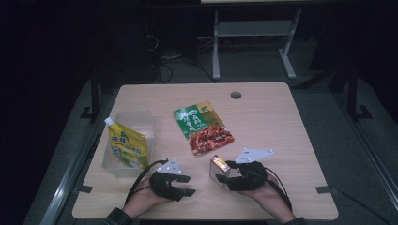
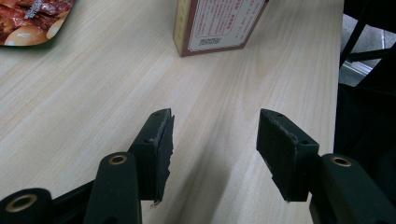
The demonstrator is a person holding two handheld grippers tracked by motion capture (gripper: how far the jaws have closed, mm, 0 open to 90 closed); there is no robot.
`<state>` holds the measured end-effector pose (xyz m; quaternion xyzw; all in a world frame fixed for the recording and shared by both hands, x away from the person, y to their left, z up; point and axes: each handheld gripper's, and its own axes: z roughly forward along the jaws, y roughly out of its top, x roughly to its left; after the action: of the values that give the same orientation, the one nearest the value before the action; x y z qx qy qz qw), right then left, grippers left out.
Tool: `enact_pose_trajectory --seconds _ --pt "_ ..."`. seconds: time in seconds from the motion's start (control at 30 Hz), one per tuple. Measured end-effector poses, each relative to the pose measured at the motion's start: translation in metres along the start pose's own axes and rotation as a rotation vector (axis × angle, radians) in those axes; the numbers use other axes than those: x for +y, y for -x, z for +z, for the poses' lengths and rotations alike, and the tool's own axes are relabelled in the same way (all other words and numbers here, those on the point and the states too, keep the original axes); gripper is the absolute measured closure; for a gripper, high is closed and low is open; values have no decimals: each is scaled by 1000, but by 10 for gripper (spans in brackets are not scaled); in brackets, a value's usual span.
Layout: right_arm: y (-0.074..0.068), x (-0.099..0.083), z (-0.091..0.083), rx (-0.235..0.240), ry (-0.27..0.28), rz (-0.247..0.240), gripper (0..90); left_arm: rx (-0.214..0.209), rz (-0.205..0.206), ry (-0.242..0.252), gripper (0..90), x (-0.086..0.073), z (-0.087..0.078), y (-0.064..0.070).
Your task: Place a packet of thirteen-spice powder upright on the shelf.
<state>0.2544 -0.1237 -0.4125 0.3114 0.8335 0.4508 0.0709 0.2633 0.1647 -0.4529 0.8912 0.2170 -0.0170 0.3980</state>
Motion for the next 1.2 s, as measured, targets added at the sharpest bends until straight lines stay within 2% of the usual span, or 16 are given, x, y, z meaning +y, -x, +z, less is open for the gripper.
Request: enact_pose_trajectory --seconds 0.17,0.2,0.27,0.33,0.47,0.63,0.7,0.83,0.9,1.2 --pt "1 -1 11 -6 -43 -11 549 0 -3 1 453 -1 -1 1" --pt "1 -1 12 -4 -44 -17 572 -1 -11 4 453 -2 -1 2" --pt "2 0 12 -12 -41 -23 619 4 5 -1 447 -3 -2 2" --pt "4 1 12 -20 -34 -49 655 8 3 1 433 -5 -4 2" --pt "7 4 14 -18 -31 -85 666 17 -16 10 400 -9 -7 4" --pt "8 11 17 6 -48 -98 668 23 -27 18 357 -14 -10 5" --pt "11 15 20 22 -35 -113 669 21 -34 14 339 -16 -11 6" --pt "13 30 26 43 -16 -135 669 23 -48 33 311 -18 -14 9" --pt "15 38 30 54 -1 -164 669 27 -41 35 294 -19 -15 8" --pt "19 74 58 117 19 -205 669 29 -31 32 248 -21 -16 10"
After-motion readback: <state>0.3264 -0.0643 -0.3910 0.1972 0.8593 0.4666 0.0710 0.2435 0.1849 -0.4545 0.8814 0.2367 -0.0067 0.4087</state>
